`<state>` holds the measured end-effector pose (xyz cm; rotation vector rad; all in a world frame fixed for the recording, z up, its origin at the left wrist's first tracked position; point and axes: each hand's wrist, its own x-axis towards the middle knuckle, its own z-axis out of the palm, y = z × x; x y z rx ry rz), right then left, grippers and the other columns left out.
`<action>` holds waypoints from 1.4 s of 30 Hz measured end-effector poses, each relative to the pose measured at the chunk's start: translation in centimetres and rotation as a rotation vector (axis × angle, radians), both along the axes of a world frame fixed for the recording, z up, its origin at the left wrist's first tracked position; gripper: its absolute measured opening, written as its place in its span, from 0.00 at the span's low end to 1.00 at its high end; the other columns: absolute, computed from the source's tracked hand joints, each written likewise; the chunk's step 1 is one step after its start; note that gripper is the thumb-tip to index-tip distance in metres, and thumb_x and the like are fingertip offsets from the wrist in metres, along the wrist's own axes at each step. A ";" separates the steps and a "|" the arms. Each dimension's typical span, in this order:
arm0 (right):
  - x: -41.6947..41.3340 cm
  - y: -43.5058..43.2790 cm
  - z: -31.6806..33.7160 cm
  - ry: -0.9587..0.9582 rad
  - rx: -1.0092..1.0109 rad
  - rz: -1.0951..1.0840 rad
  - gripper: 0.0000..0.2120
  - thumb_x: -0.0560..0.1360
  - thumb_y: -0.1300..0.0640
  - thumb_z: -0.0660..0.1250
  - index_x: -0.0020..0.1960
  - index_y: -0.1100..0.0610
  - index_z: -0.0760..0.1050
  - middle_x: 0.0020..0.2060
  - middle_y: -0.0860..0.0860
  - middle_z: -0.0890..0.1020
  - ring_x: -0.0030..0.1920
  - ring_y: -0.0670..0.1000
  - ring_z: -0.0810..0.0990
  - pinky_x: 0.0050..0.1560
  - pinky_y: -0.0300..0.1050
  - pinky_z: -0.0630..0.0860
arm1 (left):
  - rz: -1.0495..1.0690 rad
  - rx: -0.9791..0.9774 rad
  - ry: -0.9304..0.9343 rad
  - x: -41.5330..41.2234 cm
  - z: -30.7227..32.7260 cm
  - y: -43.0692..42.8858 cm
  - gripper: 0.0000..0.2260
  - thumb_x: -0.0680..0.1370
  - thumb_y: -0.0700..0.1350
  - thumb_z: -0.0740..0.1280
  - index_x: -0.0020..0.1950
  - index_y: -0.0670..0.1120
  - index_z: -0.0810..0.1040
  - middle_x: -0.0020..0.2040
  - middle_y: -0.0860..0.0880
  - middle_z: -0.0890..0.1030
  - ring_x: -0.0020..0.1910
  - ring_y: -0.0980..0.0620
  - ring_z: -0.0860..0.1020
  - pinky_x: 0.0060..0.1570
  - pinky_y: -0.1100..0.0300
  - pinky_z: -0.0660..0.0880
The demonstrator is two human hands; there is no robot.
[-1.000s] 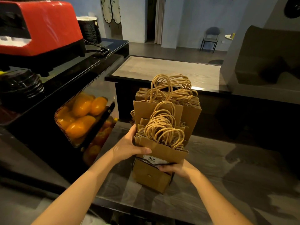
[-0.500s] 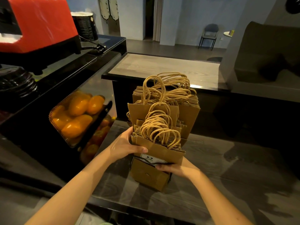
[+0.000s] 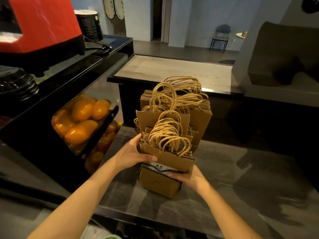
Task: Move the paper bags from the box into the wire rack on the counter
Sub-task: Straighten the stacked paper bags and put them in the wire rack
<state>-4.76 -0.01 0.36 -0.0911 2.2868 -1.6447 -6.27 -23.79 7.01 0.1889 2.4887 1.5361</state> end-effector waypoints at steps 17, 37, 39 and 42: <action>2.4 1.0 -0.7 0.200 0.195 -0.057 0.16 0.70 0.49 0.75 0.56 0.41 0.76 0.41 0.27 0.80 0.47 0.29 0.78 0.47 0.27 0.72 | 0.036 -0.016 0.118 2.7 -2.1 -0.5 0.30 0.54 0.64 0.78 0.54 0.68 0.74 0.54 0.62 0.81 0.57 0.60 0.78 0.60 0.54 0.74; 2.6 1.1 -0.4 0.193 0.353 0.061 0.29 0.69 0.37 0.61 0.58 0.59 0.79 0.44 0.47 0.80 0.46 0.46 0.78 0.39 0.35 0.69 | -0.193 -0.381 0.008 4.0 -2.2 -0.1 0.13 0.72 0.49 0.73 0.44 0.62 0.71 0.46 0.63 0.75 0.48 0.61 0.73 0.53 0.65 0.69; 2.4 1.3 -0.9 0.132 0.380 0.106 0.28 0.72 0.37 0.67 0.63 0.56 0.76 0.49 0.44 0.80 0.51 0.46 0.79 0.45 0.37 0.71 | -0.162 -0.350 -0.008 4.2 -2.9 0.0 0.20 0.68 0.50 0.77 0.52 0.65 0.70 0.53 0.64 0.75 0.57 0.61 0.73 0.60 0.63 0.69; 2.4 1.7 -2.3 0.052 0.494 0.191 0.38 0.67 0.40 0.74 0.72 0.52 0.67 0.61 0.47 0.78 0.62 0.51 0.76 0.56 0.40 0.72 | -0.095 -0.330 -0.011 4.6 -4.3 0.2 0.25 0.68 0.46 0.78 0.55 0.64 0.70 0.57 0.64 0.74 0.64 0.55 0.72 0.64 0.60 0.68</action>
